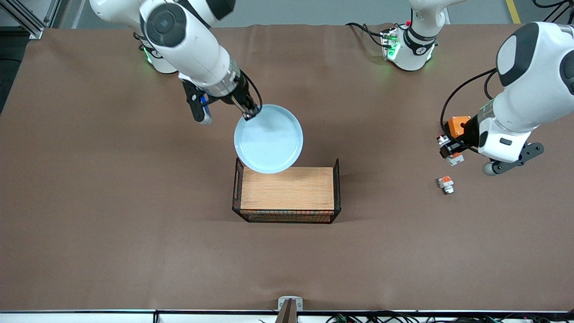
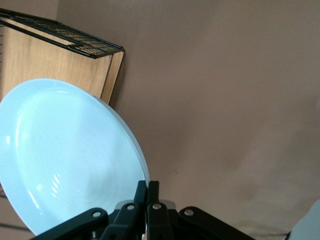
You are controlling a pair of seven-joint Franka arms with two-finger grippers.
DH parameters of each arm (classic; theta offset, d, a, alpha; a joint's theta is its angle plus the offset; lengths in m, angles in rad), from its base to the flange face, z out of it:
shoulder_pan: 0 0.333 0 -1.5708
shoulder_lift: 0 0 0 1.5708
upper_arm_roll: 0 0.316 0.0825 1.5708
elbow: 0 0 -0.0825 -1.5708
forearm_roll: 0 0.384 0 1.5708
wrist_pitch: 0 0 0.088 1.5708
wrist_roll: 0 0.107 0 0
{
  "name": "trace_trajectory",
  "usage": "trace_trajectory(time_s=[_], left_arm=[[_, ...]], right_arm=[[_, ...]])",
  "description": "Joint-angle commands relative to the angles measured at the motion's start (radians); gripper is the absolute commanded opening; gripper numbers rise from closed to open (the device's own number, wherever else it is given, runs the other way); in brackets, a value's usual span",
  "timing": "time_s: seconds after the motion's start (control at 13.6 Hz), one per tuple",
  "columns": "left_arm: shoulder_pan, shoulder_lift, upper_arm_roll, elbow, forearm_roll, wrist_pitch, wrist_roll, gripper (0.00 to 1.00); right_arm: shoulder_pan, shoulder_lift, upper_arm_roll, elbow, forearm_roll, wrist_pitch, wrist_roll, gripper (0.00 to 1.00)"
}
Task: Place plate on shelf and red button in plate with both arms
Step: 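Carry the plate over the tray with the right gripper, then lower the plate into the tray while the left gripper brings the switch over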
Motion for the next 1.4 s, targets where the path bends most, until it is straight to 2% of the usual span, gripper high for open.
trace_trajectory(time_s=[0.0, 0.15, 0.44, 0.59, 0.73, 1.1, 1.32], left_arm=[[-0.003, 0.048, -0.063, 0.082, 0.001, -0.014, -0.101, 0.0], [-0.024, 0.088, -0.089, 0.134, 0.001, -0.014, -0.17, 0.01], [-0.13, 0.191, -0.088, 0.237, -0.016, -0.002, -0.34, 0.01], [-0.173, 0.232, -0.088, 0.269, -0.016, 0.049, -0.431, 0.01], [-0.201, 0.248, -0.088, 0.269, -0.016, 0.124, -0.521, 0.01], [-0.251, 0.272, -0.088, 0.272, -0.016, 0.191, -0.649, 0.01], [-0.305, 0.305, -0.083, 0.272, -0.01, 0.286, -0.768, 0.01]], right_arm=[[0.03, 0.09, -0.015, 0.07, 0.02, 0.049, 0.124, 0.01], [0.053, 0.148, -0.016, 0.118, 0.015, 0.053, 0.138, 0.01], [0.04, 0.215, -0.016, 0.167, 0.018, 0.056, 0.162, 0.02], [0.044, 0.253, -0.018, 0.199, 0.015, 0.056, 0.164, 0.02], [0.032, 0.27, -0.019, 0.21, 0.016, 0.057, 0.152, 0.04], [0.033, 0.319, -0.019, 0.221, 0.015, 0.114, 0.152, 0.04], [0.035, 0.348, -0.021, 0.234, -0.005, 0.114, 0.141, 0.04]])
